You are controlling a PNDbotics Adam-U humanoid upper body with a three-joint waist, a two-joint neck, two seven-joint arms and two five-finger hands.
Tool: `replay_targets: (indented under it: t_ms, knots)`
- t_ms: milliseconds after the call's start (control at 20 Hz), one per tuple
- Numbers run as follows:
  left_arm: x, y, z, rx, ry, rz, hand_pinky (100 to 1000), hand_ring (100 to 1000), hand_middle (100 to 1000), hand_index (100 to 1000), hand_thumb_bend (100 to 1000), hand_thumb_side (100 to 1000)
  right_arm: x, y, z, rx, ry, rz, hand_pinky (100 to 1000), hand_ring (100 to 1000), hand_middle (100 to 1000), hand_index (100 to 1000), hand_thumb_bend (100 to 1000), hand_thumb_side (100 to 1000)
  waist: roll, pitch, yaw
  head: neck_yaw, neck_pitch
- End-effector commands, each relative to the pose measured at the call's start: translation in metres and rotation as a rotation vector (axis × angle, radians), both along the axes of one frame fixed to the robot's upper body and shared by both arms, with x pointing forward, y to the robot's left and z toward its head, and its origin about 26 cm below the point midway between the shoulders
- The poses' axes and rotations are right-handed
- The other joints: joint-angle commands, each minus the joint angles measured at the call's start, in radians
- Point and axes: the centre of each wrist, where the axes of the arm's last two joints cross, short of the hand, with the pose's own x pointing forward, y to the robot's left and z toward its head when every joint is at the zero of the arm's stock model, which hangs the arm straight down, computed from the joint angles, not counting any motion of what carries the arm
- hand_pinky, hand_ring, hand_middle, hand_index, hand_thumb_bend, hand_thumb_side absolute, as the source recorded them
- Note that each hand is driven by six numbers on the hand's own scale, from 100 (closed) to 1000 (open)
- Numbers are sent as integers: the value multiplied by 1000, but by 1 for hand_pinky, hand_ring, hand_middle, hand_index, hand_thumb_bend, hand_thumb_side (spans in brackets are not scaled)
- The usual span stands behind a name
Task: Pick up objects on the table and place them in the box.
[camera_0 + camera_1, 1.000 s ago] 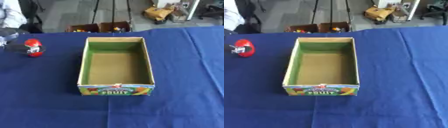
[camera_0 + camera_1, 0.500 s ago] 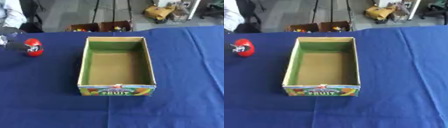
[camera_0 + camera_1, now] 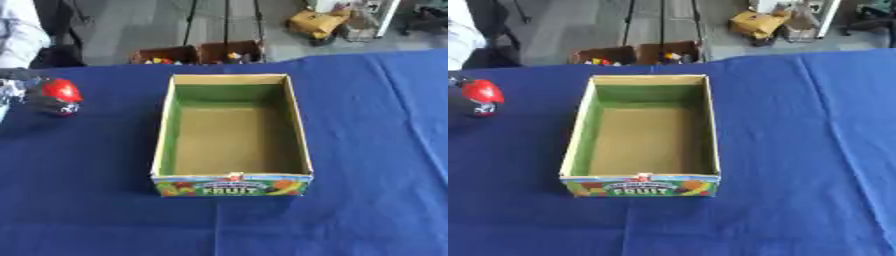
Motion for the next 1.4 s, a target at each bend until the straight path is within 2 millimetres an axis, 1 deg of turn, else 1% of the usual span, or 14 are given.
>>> replay_targets:
  t_ms: [50,100,150,200,400,600,800,850,900,1100,1400]
  knots:
    - [1,8,2,39,-35,62,724,837,963,1000,492,834,-3,1,9,-25,-22,6,761,819,771,803,100,895,-4,-11,-5,7,-20]
    - [1,8,3,51,-48,68,725,834,954,1000,502,854,-3,1,9,-25,-20,5,761,818,771,803,100,879,-4,-8,-5,7,-22]
    - [1,7,4,49,-56,60,723,824,942,1000,485,839,-3,1,8,-26,-16,5,761,818,771,802,100,895,-4,-6,-5,6,-21]
    - [0,6,5,34,-60,45,720,818,937,1000,483,840,-3,1,7,-27,-14,3,761,818,771,801,100,892,-4,-5,-4,5,-20]
    - [-6,1,21,33,-111,3,729,825,940,1000,470,851,-3,1,6,-27,-6,-5,761,819,770,799,100,894,-3,-2,2,8,-13]
    - [-8,2,32,85,-158,70,738,845,959,1000,453,857,-3,2,5,-27,1,2,762,819,769,800,100,897,-1,0,0,16,-21]
    - [-9,-3,43,106,-181,73,739,840,950,1000,426,868,-3,2,5,-31,7,0,762,819,769,800,100,897,-2,0,1,10,-12]
    - [-10,-5,46,105,-188,65,739,840,950,1000,418,885,-3,2,4,-31,8,2,762,819,769,800,100,888,-2,0,2,9,-10]
    - [-11,-6,49,105,-195,60,740,841,950,1000,420,872,-3,2,4,-32,10,3,762,819,769,800,100,898,-2,0,3,9,-9]
    - [-10,-6,54,104,-206,80,739,841,952,1000,419,864,-3,3,5,-35,13,7,762,819,769,800,100,899,0,3,2,13,-16]
    - [-5,-3,52,84,-185,101,743,846,960,1000,438,854,-2,4,6,-41,11,14,762,819,769,801,100,900,2,15,-8,18,-32]
